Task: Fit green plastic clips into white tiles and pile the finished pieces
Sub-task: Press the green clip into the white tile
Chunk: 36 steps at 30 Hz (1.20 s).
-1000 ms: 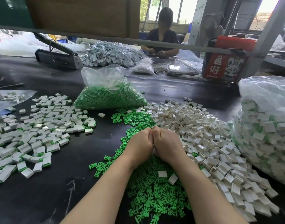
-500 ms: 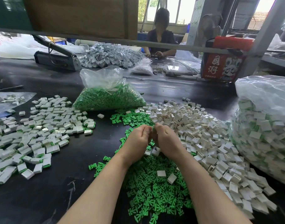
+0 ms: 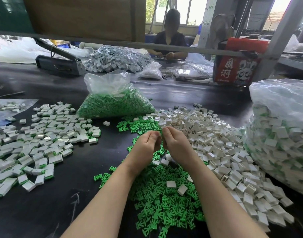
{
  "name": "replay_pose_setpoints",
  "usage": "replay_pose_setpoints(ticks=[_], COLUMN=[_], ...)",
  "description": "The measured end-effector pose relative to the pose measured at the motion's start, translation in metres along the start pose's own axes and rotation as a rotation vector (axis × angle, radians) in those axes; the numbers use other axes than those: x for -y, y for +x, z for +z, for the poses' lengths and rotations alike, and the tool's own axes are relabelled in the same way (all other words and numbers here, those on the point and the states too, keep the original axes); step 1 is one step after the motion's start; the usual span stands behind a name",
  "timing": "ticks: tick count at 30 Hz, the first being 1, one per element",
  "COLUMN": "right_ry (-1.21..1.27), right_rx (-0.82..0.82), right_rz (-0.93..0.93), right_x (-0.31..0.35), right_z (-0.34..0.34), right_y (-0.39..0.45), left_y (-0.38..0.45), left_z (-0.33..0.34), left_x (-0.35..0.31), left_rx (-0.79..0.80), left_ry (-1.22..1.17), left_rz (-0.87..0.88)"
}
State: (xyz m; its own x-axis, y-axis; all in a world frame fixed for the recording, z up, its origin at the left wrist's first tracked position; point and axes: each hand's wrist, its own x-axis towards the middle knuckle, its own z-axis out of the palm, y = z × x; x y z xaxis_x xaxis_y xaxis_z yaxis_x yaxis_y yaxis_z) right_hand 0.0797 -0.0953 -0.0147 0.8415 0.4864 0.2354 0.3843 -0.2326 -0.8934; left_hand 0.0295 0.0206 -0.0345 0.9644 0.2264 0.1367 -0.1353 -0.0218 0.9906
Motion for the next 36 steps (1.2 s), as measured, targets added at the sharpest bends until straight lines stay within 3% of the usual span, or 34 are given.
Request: replay_pose_setpoints(ticks=[9,17,23,36], right_ry=[0.360,0.306,0.308,0.211], right_rx=[-0.060,-0.073,0.049,-0.001], right_rz=[0.029,0.054,0.061,0.014], right_x=[-0.001,-0.004,0.003,0.002], right_z=[-0.014,-0.018,-0.013,-0.013], right_y=[-0.003,-0.001,-0.002,0.000], left_y=[-0.005,-0.003,-0.003,0.001], left_z=[-0.006,-0.013,-0.013,-0.015], left_x=[-0.008,-0.011,-0.011,-0.005], left_rx=[0.008,-0.110,-0.078,-0.105], left_ry=[-0.007,-0.124,-0.193,-0.293], left_rz=[0.015,0.030,0.022,0.002])
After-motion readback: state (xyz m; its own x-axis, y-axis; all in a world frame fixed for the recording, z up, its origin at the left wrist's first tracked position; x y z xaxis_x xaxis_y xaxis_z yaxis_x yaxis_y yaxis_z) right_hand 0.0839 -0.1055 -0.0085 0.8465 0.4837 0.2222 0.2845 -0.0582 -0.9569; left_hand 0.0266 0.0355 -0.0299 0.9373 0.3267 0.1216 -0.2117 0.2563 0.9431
